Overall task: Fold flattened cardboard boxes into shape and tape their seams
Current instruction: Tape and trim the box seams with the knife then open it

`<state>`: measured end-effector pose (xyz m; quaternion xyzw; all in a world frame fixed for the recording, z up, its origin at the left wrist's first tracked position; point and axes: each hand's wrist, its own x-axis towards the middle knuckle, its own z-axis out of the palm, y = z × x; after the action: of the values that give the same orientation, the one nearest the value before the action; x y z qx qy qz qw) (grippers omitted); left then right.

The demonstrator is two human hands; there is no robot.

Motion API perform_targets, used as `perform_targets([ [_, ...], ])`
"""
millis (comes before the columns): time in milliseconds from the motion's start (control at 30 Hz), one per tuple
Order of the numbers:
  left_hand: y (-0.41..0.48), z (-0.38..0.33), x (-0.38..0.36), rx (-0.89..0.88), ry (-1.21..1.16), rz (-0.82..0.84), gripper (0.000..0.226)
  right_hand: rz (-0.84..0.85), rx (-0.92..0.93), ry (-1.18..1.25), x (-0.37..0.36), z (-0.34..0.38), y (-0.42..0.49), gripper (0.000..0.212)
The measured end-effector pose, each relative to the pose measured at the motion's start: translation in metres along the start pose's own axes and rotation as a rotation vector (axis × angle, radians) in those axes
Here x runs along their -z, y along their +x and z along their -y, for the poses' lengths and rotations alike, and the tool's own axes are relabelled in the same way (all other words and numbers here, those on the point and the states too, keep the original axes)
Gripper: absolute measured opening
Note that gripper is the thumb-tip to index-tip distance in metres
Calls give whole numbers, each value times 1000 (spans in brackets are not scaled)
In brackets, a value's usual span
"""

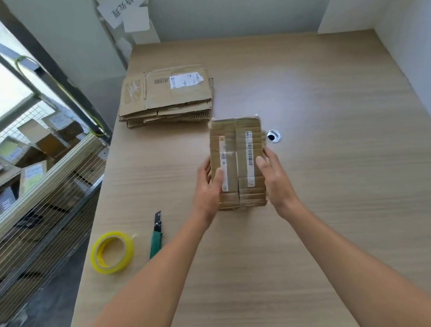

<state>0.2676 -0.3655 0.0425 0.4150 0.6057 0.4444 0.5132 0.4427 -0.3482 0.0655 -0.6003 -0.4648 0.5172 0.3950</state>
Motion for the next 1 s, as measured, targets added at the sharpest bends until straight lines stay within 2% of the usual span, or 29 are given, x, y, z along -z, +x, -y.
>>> perform_targets([
  [100,-14,-18,30,2,-194,96,40,40,10,191,7,34,-24,52],
  [200,-30,-39,53,63,-426,119,53,0,-6,240,6,52,-49,42],
  [267,-40,-51,61,113,-493,115,66,3,6,253,2,59,-63,46],
  [367,-57,-64,70,92,-324,171,82,30,53,217,-5,74,-86,60],
  [467,-76,-63,76,93,-255,228,91,67,32,75,-13,74,-107,53],
  [567,-89,-46,82,117,-216,220,87,29,-52,11,-22,52,-124,70],
  [700,-108,-8,84,143,-9,178,86,28,-96,26,-37,7,-143,80],
  [867,-131,30,78,109,108,43,55,-258,-72,-29,-50,-43,-153,48],
  [967,-139,47,75,109,50,-86,22,-398,147,-80,-51,-59,-164,59],
  [1000,-142,53,74,125,-17,-94,21,-427,249,-165,-49,-64,-166,66],
])
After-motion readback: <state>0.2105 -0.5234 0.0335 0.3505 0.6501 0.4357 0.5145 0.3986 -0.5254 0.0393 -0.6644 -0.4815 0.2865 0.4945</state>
